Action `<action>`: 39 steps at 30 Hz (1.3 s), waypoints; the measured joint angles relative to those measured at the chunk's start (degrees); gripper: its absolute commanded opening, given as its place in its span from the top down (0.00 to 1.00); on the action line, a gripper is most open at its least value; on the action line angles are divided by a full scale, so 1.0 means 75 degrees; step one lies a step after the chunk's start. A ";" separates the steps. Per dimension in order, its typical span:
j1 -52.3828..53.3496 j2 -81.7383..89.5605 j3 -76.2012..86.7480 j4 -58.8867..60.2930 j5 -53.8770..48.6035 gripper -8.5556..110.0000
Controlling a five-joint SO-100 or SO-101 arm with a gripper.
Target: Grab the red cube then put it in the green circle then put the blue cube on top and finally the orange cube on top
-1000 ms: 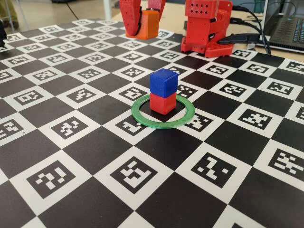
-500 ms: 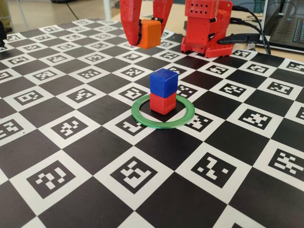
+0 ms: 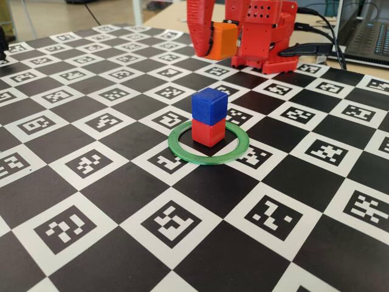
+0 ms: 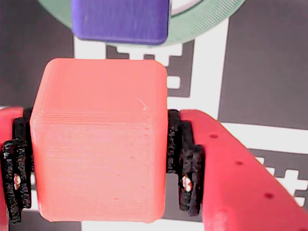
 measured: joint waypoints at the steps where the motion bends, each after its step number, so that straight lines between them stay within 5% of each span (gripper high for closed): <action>1: -0.0023 0.0000 0.0000 -0.0059 0.0023 0.90; 39: 0.0246 -0.0012 0.1207 -0.1207 -0.0094 0.90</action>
